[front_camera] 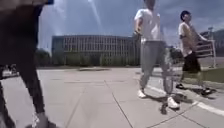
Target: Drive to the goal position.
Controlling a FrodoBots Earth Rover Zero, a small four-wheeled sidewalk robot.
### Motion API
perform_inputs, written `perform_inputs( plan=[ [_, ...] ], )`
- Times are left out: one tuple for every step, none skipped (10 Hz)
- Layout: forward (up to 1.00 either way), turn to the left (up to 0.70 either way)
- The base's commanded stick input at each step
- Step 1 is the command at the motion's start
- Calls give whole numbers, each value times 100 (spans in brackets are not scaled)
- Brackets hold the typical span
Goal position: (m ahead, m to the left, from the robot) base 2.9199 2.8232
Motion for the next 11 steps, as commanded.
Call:
perform_inputs(
  plan=[
    [50,0],
    [50,0],
    [50,0],
    [50,0],
    [50,0],
    [50,0],
    [50,0],
    [50,0],
    [50,0],
    [50,0],
    [50,0]
  ],
)
